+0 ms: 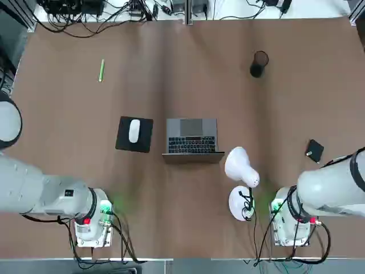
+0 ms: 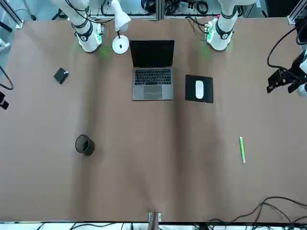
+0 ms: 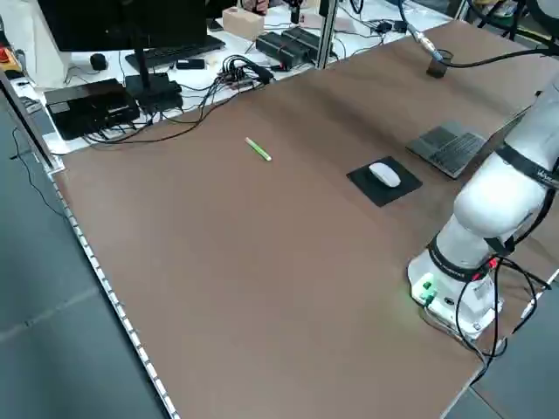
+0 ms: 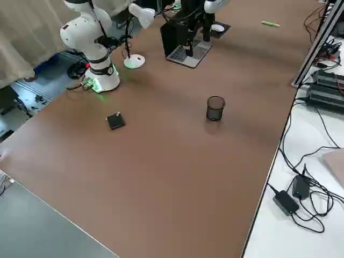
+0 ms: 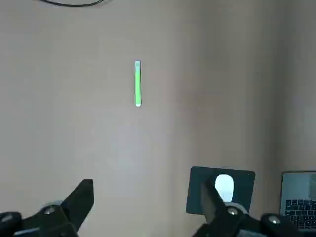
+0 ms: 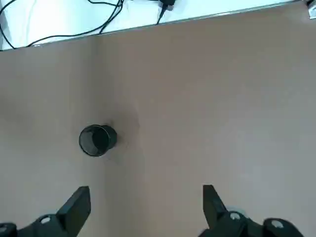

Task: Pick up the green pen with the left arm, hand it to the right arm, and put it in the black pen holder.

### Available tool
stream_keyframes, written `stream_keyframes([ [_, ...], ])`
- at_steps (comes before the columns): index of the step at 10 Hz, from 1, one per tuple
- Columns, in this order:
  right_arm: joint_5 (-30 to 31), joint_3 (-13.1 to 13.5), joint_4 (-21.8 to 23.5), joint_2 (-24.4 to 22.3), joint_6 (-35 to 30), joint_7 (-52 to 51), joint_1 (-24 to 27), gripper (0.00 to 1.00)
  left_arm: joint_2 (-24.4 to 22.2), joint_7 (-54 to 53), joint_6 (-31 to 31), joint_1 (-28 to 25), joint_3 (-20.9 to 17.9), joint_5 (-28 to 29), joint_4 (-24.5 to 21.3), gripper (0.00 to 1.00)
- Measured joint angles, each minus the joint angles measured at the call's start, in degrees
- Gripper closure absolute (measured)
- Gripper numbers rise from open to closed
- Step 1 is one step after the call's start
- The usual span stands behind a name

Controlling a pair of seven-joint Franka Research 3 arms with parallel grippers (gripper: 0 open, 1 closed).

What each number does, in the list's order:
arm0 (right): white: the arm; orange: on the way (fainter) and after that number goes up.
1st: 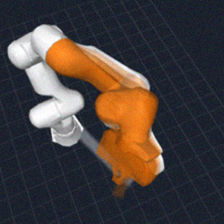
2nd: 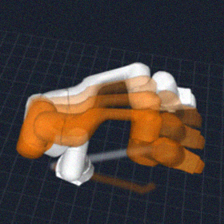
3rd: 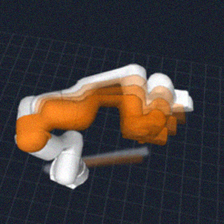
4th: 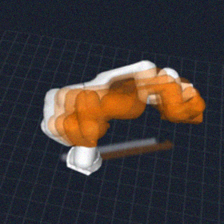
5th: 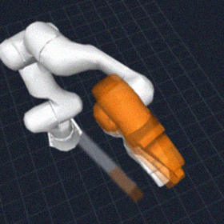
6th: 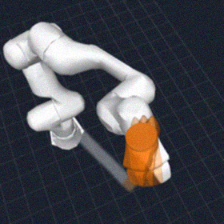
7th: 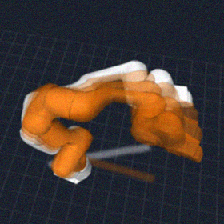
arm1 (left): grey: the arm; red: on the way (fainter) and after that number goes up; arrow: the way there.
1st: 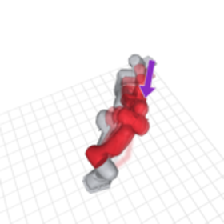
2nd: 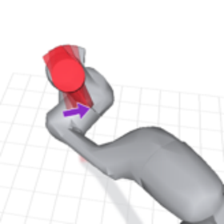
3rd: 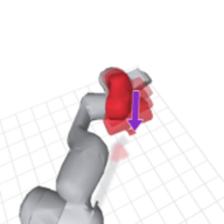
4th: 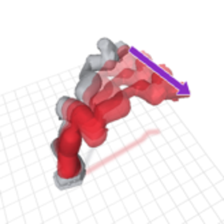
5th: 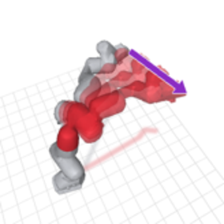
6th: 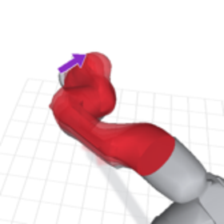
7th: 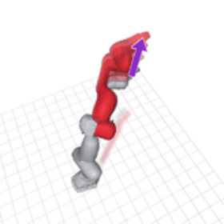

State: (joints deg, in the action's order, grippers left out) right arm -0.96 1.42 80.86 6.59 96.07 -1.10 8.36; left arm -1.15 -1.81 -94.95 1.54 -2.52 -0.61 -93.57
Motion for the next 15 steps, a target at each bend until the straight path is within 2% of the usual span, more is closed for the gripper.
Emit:
stream_keyframes([
  [5, 0.0, 0.0, -0.1, 0.0, 0.0, 0.0, 0.0, 0.00, 0.3, 1.2, 0.0, 0.4, 0.1, 0.0, 0.1, 0.02],
  [7, 0.0, 0.0, -0.1, 0.0, 0.0, 0.0, 0.0, 0.00, 2.7, 1.8, 0.3, 0.4, -0.1, 0.0, 0.3, 0.03],
  [9, 0.0, 0.0, -0.1, 0.0, 0.0, 0.0, 0.0, 0.00, 7.8, 1.6, -1.9, 0.1, -1.1, 0.0, -0.1, 0.05],
  [12, 0.0, 0.0, -0.2, 0.0, 0.0, 0.0, 0.1, 0.00, 18.7, 1.5, -17.5, 0.0, -1.4, 0.0, -3.6, 0.06],
  [15, 0.0, 0.0, -0.3, 0.0, 0.0, 0.0, 0.1, 0.00, 27.1, 2.0, -32.1, 0.0, -1.4, 0.0, -7.5, 0.00],
])
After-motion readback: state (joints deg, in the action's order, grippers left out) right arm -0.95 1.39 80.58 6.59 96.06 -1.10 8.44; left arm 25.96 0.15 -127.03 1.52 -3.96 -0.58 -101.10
